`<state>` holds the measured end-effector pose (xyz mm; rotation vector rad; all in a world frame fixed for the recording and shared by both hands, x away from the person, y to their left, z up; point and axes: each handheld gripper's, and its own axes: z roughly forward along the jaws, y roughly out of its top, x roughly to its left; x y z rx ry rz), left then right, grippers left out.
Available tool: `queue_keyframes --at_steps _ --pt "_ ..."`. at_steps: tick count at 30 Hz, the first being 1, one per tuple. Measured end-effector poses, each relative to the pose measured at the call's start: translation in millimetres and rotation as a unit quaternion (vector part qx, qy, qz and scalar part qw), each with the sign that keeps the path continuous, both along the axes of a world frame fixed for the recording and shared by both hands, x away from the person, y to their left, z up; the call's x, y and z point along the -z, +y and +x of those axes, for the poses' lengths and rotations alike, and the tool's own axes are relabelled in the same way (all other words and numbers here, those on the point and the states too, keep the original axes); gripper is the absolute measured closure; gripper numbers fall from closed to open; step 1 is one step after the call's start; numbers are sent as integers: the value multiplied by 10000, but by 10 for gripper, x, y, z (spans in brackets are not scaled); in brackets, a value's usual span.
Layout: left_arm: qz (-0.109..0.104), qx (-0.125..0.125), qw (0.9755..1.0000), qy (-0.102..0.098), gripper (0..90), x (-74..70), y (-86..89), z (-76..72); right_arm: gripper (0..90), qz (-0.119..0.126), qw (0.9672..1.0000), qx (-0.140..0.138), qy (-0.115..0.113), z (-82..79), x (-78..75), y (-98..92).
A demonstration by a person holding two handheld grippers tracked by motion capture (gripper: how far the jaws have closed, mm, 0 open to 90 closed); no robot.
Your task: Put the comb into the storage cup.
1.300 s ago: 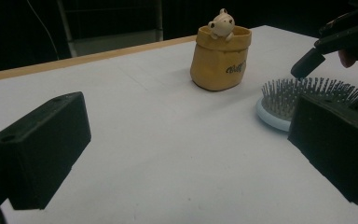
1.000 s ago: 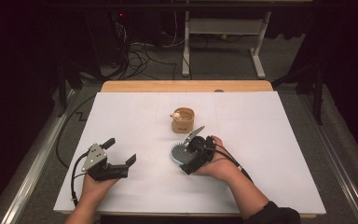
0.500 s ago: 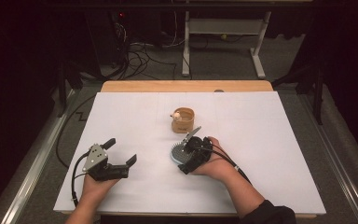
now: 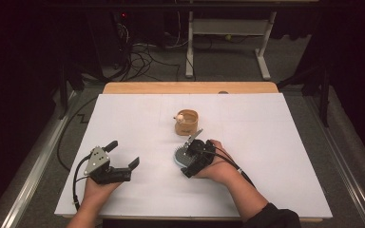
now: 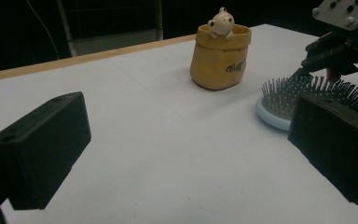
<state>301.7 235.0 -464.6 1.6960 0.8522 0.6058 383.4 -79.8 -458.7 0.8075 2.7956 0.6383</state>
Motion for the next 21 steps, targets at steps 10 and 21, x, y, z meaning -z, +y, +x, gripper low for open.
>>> queue_keyframes --at_steps 10,21 --pt "-2 6 10000 37 0 4 3 2 75 -69 10000 3 70 25 -11 17" --pt "-2 10 10000 24 0 1 2 0 168 -72 9999 74 58 29 -39 5"
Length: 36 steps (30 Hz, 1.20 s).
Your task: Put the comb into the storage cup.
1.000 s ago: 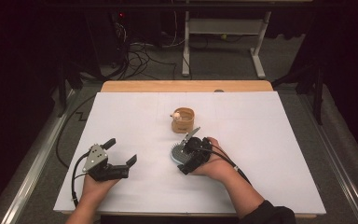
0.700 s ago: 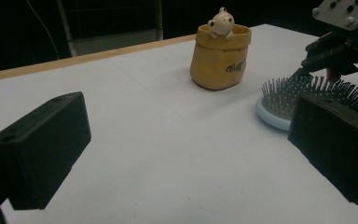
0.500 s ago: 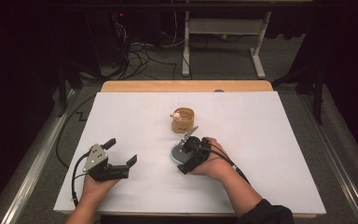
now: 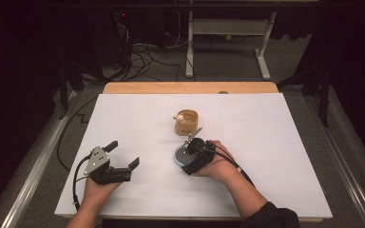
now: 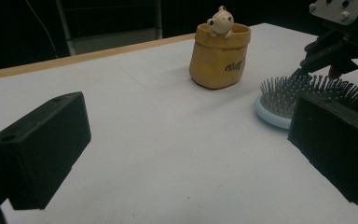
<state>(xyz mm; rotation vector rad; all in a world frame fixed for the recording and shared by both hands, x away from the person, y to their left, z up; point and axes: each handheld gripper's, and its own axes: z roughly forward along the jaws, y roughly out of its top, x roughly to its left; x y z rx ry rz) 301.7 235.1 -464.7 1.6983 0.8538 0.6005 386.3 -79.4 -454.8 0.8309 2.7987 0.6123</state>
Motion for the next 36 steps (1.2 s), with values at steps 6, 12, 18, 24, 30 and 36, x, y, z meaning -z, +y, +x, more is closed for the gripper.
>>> queue_keyframes --at_steps 6,12,18,24,30,36 --pt "2 5 10000 8 0 4 0 4 202 9 10000 14 -7 -1 -10 -6" --pt "22 21 10000 41 0 11 -5 7 206 -40 10000 18 -11 0 -16 6" --pt "15 21 10000 36 0 9 0 8 208 -77 10000 20 -20 -3 -23 16" --pt "-1 14 10000 23 0 6 4 6 209 -54 10000 18 -13 2 -29 15" --pt "-12 5 10000 35 0 6 15 8 210 -14 10000 -77 0 -10 -71 37" --pt "-1 14 10000 35 0 7 9 7 209 -72 9999 -60 -70 -19 -138 7"
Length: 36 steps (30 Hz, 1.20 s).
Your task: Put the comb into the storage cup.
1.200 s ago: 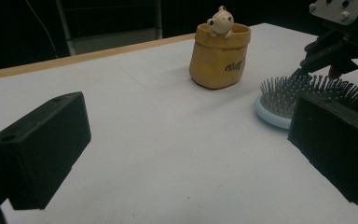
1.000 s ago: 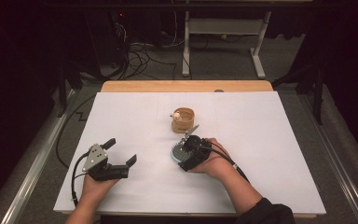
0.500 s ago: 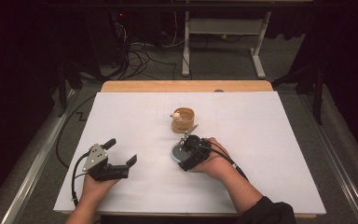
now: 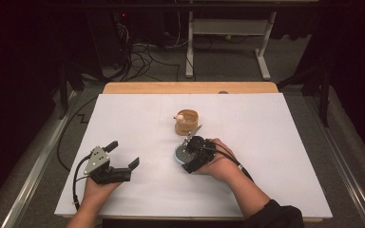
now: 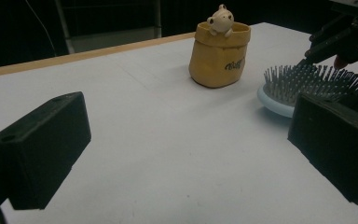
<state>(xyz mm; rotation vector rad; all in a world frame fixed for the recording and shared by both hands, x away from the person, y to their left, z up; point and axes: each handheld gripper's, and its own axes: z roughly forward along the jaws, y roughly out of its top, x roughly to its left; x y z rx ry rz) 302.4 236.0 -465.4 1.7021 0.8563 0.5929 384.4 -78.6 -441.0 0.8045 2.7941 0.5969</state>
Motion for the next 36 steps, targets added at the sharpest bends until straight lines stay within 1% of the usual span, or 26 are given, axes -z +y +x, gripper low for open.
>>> queue_keyframes --at_steps 9,13,20,24,25,29,30,36 --pt "0 -14 10000 8 0 2 3 7 209 -78 9999 93 -89 -3 -90 -140" --pt "-28 17 10000 57 0 5 5 10 209 -108 9997 166 -108 -8 -122 -241" --pt "-1 26 10000 69 0 7 7 11 209 -134 9991 393 -102 -17 -187 -479" --pt "-21 30 10000 64 0 6 -2 5 209 -152 9985 524 -80 -36 -232 -634" --pt "-23 37 10000 57 0 5 -1 4 209 -152 9985 516 -116 -38 -238 -662" --pt "-31 40 10000 77 0 7 -2 6 209 -144 9977 652 -130 -53 -295 -817" --pt "2 54 10000 72 0 7 -2 5 209 -162 9974 693 -128 -59 -302 -840" --pt "-8 73 9999 90 0 7 -14 -5 208 -242 9960 850 -163 -77 -327 -1012"
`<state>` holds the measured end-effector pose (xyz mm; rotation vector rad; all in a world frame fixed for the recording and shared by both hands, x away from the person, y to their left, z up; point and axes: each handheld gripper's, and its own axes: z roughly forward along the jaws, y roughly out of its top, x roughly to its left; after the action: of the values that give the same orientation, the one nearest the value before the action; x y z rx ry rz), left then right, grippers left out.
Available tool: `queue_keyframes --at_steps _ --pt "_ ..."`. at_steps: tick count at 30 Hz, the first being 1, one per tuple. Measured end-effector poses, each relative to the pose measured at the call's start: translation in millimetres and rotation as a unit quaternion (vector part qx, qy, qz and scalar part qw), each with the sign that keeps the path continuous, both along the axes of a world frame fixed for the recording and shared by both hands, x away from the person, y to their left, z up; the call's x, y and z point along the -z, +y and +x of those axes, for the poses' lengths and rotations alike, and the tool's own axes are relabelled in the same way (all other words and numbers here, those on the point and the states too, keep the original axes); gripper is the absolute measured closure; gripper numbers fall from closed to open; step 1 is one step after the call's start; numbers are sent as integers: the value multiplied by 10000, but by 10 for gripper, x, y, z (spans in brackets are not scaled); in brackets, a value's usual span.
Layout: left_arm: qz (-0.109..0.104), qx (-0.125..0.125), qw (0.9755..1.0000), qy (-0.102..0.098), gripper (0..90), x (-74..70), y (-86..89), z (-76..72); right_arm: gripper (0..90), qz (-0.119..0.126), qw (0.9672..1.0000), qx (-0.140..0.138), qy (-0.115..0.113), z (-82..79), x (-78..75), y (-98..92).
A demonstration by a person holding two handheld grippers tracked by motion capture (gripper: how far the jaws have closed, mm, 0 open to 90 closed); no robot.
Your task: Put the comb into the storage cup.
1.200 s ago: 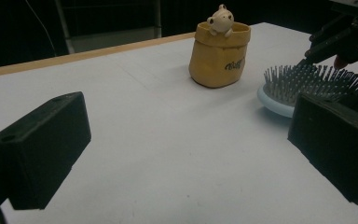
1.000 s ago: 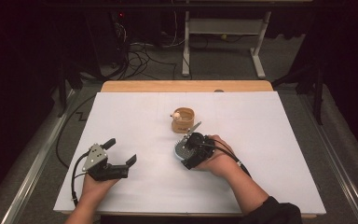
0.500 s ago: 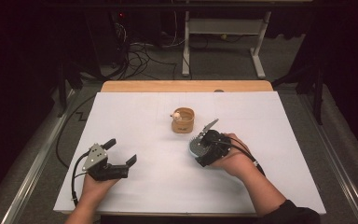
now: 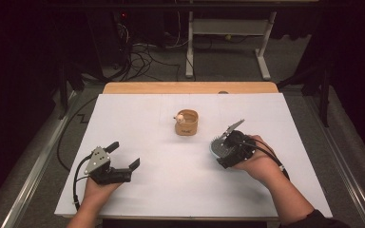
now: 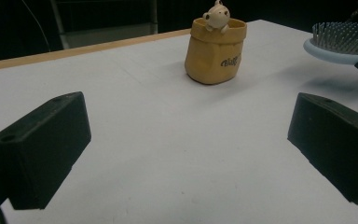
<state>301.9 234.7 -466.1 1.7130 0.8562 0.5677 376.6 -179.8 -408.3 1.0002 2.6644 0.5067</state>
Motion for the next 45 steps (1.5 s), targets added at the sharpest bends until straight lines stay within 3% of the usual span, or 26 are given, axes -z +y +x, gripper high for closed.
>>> queue_keyframes --at_steps 9,14,22,28,34,45 --pt "-10 30 10000 -7 0 -5 -6 -10 209 -125 9998 176 33 -24 16 -251" --pt "-17 37 10000 -1 0 -6 -10 -11 208 -60 9996 270 5 -35 -5 -332" --pt "-37 61 10000 -32 0 -18 -19 -25 208 74 9994 319 -119 -35 -21 -301" --pt "-26 43 10000 7 0 -10 -10 -13 208 254 9985 300 -371 -29 -32 -267" --pt "-26 45 10000 3 0 -10 -8 -12 208 531 9953 364 -719 -36 -52 -252" --pt "-25 49 10000 5 0 -9 -9 -11 208 1035 9852 458 -1286 -70 -80 -219"
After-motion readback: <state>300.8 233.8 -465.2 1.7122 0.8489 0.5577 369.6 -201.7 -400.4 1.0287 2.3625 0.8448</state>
